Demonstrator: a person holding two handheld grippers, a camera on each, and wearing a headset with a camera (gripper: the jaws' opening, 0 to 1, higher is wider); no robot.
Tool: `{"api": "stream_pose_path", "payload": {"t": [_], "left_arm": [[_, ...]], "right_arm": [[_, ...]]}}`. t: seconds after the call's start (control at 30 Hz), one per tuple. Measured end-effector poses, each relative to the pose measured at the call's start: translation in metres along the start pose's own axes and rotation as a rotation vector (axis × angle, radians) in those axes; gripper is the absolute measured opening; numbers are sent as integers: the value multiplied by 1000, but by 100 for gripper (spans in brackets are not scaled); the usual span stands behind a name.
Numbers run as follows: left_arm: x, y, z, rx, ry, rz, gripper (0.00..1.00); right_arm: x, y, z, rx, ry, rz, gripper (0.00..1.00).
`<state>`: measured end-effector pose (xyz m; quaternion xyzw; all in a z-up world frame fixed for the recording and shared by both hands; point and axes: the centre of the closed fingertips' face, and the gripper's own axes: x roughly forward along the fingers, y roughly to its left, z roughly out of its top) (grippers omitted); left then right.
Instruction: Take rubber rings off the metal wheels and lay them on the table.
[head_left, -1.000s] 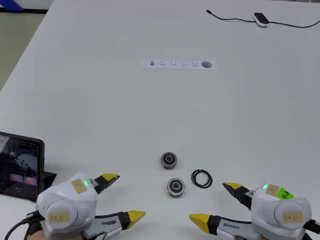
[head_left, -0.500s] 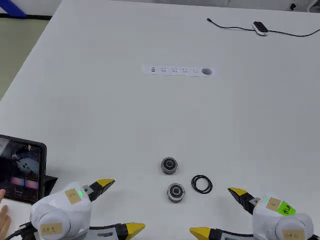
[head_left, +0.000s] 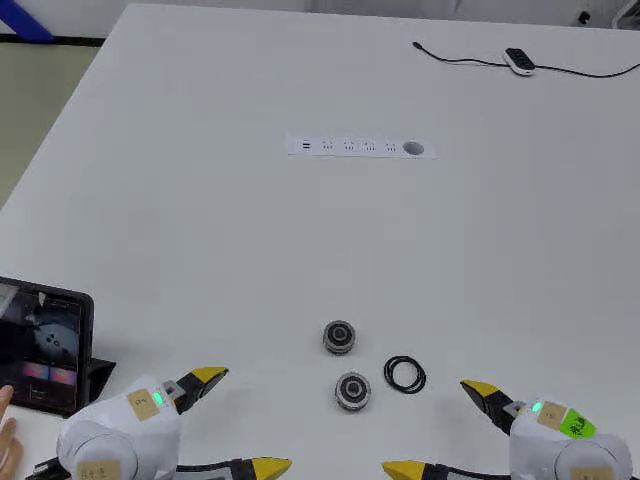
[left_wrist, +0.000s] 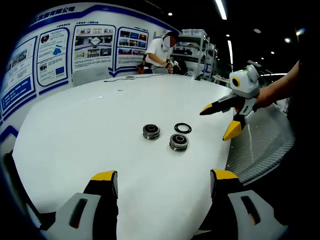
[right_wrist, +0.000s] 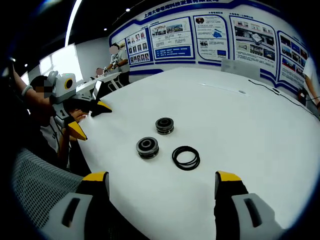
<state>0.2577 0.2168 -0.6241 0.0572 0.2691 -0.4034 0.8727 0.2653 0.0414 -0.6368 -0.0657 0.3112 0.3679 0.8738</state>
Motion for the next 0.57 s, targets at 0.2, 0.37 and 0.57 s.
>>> {"api": "stream_pose_path", "payload": {"t": [0.2, 0.37, 0.57], "left_arm": [[-1, 2, -1, -2, 2, 6, 77], [0, 3, -2, -3, 8, 9, 77], [-1, 4, -1, -6, 6, 13, 77]], "right_arm": [[0, -2, -1, 10, -2, -3, 88], [0, -3, -2, 14, -5, -8, 88], [0, -3, -2, 21, -7, -8, 88]]}}
